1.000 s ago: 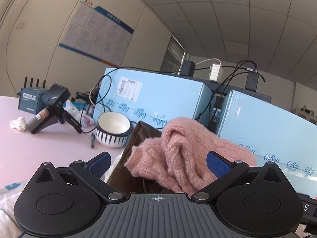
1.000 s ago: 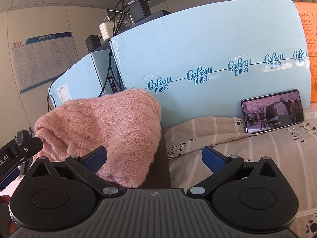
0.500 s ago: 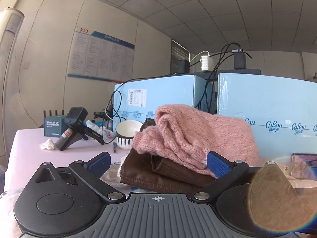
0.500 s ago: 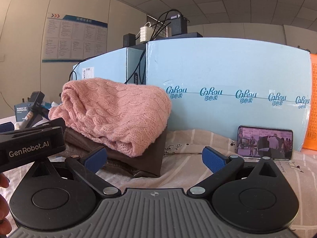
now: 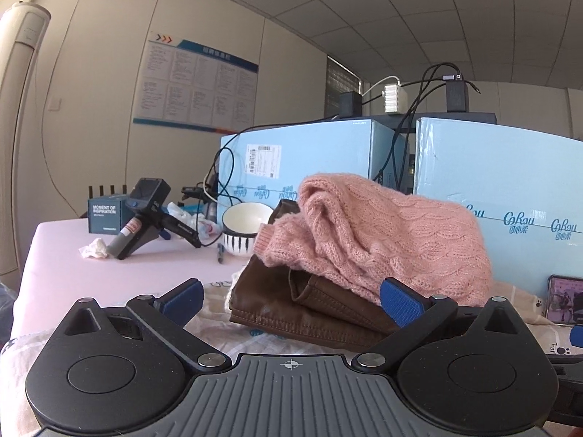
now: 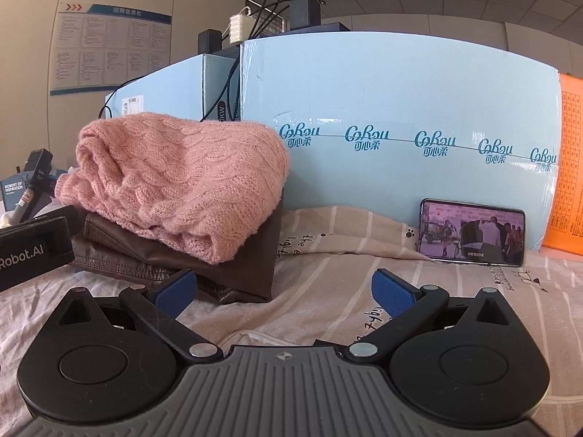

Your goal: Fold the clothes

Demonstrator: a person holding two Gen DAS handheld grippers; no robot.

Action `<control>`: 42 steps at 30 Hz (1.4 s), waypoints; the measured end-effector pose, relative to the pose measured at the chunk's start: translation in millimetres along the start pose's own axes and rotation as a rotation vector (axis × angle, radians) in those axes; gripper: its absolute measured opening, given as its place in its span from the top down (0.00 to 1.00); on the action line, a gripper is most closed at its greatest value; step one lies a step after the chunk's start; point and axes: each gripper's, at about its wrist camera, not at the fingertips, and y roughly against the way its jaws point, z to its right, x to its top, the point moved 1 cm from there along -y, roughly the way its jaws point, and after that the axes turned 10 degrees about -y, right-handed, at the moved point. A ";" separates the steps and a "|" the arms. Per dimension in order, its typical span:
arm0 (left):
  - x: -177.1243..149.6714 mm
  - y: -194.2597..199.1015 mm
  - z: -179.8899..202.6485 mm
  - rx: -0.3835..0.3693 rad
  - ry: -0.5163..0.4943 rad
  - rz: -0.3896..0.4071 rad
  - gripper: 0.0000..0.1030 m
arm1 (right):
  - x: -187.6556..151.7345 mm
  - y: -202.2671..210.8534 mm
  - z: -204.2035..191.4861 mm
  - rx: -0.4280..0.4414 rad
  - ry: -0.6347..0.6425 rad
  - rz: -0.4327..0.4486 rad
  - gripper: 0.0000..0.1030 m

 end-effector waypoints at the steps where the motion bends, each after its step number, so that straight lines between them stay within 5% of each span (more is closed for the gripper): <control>1: 0.0 -0.1 0.0 0.003 0.001 -0.001 0.00 | 0.2 2.9 -0.6 -0.008 0.004 0.019 0.00; 9: 0.7 2.4 1.1 0.022 -0.004 0.013 0.00 | 2.7 27.8 17.0 0.023 -0.097 0.159 0.00; 42: 0.2 -2.5 2.9 -0.031 -0.006 -0.010 0.00 | 2.0 14.0 16.4 0.030 -0.097 0.070 0.00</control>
